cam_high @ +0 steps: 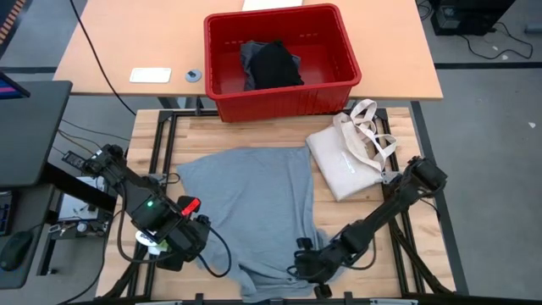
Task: Fold Laundry from Bin
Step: Fold the gray shirt
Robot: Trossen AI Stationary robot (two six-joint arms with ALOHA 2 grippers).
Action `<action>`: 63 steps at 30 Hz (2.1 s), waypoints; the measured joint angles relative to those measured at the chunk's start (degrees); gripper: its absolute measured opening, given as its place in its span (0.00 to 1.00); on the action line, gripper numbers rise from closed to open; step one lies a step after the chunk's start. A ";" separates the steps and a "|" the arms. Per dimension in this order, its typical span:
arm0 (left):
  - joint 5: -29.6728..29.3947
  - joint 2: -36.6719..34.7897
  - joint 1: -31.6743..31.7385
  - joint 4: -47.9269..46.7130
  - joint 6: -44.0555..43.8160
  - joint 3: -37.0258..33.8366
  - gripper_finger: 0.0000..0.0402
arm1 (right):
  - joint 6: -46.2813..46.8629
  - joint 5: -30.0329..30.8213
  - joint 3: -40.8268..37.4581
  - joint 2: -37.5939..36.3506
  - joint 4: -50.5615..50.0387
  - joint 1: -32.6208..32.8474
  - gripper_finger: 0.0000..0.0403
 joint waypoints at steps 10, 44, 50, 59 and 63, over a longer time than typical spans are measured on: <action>-0.04 0.00 -0.62 0.02 4.43 0.00 0.03 | -9.63 14.29 0.09 -0.03 20.19 -4.56 0.19; -16.47 0.02 13.77 20.25 11.93 0.00 0.03 | -38.98 44.32 17.25 14.03 24.48 -6.09 0.67; -16.99 0.02 15.42 22.17 11.72 0.00 0.03 | -47.94 55.68 17.25 17.19 34.11 -5.63 0.62; -16.99 0.02 14.97 21.84 11.78 0.00 0.03 | -48.36 59.26 17.16 17.57 34.88 -5.53 0.33; -15.15 0.02 14.75 21.51 16.02 0.00 0.03 | -50.54 59.13 17.16 16.94 35.04 -4.24 0.06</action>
